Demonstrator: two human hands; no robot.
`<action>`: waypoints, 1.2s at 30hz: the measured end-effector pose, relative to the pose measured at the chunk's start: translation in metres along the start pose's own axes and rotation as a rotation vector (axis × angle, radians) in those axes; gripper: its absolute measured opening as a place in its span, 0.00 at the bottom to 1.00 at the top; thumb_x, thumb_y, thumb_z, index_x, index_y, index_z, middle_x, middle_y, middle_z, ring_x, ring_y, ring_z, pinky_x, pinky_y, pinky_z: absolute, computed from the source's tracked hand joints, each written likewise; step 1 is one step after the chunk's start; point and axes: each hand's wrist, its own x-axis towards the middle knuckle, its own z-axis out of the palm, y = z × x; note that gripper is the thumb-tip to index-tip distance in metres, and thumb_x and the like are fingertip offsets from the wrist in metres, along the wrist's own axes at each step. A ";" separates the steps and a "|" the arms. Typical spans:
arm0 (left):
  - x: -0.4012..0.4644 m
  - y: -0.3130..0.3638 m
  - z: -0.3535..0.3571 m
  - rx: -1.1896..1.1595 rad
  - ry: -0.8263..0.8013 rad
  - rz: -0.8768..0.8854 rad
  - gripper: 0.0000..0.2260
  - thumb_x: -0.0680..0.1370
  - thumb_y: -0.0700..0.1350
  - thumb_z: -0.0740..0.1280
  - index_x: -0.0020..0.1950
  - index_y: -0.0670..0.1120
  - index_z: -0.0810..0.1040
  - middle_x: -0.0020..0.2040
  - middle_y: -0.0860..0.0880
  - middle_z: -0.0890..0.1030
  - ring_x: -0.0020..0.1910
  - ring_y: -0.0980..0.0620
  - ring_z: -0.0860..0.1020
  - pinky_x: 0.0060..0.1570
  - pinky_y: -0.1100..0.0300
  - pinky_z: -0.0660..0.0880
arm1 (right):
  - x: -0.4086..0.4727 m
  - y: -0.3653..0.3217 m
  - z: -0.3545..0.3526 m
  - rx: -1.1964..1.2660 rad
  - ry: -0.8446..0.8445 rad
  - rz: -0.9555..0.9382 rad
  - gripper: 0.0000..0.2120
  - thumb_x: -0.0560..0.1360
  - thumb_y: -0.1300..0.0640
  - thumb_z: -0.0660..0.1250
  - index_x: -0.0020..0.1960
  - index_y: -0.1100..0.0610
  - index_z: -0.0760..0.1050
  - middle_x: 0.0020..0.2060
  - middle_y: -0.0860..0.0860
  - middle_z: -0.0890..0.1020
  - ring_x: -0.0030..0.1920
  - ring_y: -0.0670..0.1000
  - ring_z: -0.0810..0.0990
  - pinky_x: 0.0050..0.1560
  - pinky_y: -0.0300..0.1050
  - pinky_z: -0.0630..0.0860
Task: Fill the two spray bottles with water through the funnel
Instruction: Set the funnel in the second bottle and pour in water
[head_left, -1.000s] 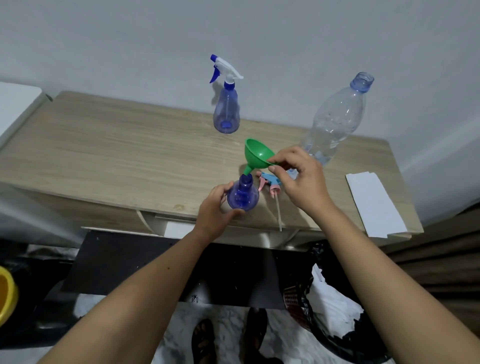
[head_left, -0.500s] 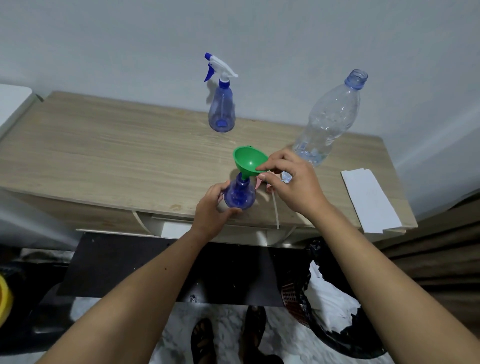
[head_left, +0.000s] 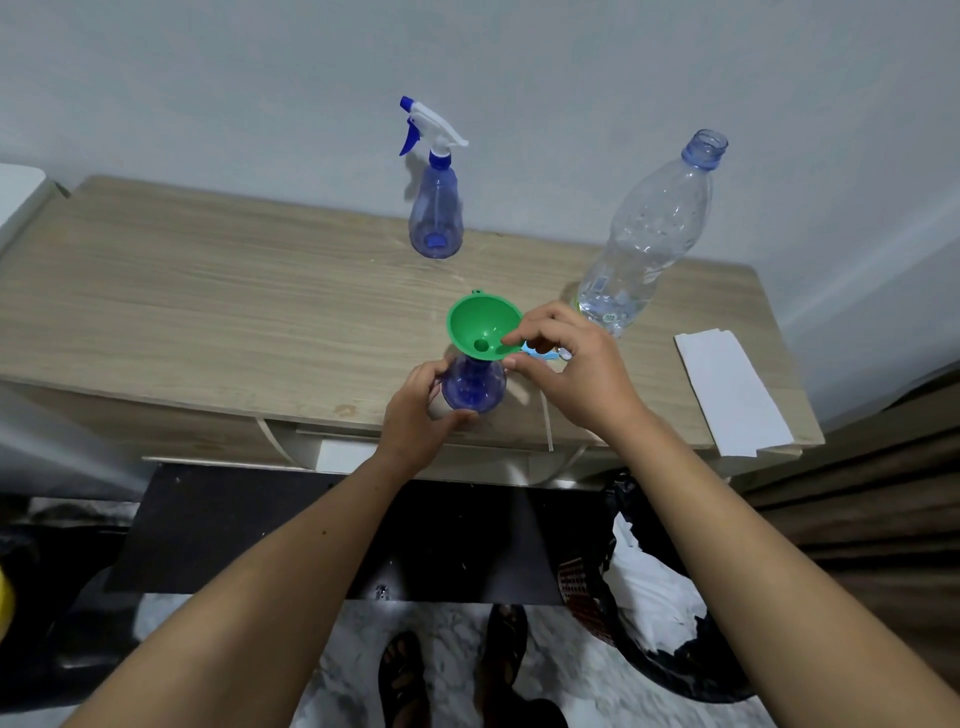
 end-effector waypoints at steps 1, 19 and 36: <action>0.000 0.001 0.000 0.000 0.003 0.000 0.37 0.65 0.54 0.83 0.71 0.46 0.76 0.64 0.50 0.81 0.63 0.49 0.82 0.64 0.44 0.80 | 0.000 -0.001 -0.001 0.005 0.004 0.005 0.08 0.74 0.58 0.80 0.53 0.55 0.87 0.50 0.48 0.82 0.45 0.49 0.81 0.49 0.37 0.76; 0.000 -0.004 0.001 0.030 0.026 0.052 0.37 0.66 0.48 0.86 0.72 0.46 0.74 0.66 0.49 0.81 0.64 0.50 0.82 0.65 0.46 0.81 | -0.016 0.023 -0.024 -0.015 0.540 0.276 0.17 0.73 0.52 0.81 0.58 0.53 0.80 0.56 0.52 0.79 0.54 0.51 0.80 0.57 0.49 0.80; -0.002 -0.002 0.002 -0.099 0.000 -0.012 0.40 0.67 0.43 0.86 0.75 0.48 0.73 0.69 0.53 0.81 0.68 0.56 0.80 0.70 0.50 0.78 | 0.043 0.066 -0.042 0.212 0.635 0.518 0.44 0.64 0.40 0.84 0.71 0.53 0.65 0.65 0.51 0.76 0.65 0.49 0.77 0.70 0.47 0.74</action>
